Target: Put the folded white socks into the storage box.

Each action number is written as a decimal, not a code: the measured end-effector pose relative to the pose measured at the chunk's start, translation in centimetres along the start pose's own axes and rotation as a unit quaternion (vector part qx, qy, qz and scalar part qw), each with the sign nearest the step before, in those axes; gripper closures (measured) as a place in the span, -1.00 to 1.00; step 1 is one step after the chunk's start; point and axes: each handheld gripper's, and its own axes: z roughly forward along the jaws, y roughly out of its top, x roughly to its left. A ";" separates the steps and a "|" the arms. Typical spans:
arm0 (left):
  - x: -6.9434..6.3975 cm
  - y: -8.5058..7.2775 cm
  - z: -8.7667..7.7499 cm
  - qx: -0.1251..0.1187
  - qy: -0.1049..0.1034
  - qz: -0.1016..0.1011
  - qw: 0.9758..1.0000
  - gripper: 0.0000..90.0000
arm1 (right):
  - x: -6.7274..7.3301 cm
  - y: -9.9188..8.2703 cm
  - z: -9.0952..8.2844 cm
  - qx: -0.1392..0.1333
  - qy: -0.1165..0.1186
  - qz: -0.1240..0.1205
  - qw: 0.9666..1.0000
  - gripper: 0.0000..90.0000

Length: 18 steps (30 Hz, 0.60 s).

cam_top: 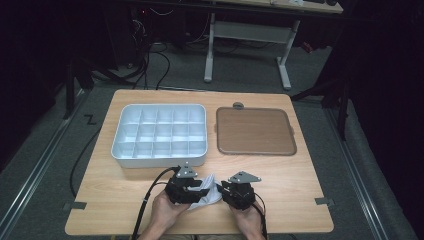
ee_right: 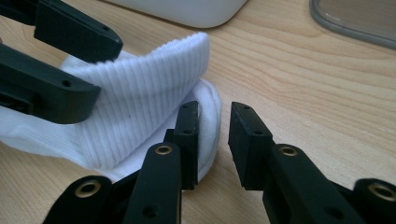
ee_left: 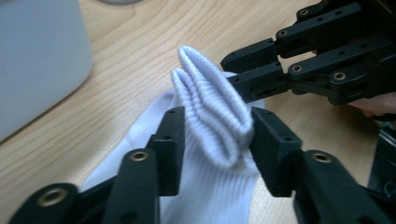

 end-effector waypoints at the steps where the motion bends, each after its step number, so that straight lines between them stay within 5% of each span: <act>1: 0.0 0.1 -0.2 -0.002 -0.001 0.000 1.000 0.16 | 0.0 0.1 -0.1 -0.002 0.000 0.001 1.000 0.62; 8: 0.2 0.3 -1.9 -0.017 -0.001 -0.007 1.000 0.08 | -0.3 0.4 -1.5 -0.021 0.000 -0.001 1.000 0.60; 18: 1.5 -1.2 -3.4 -0.023 0.033 -0.012 0.999 0.07 | 0.8 0.9 -3.7 -0.048 0.007 -0.026 0.999 0.58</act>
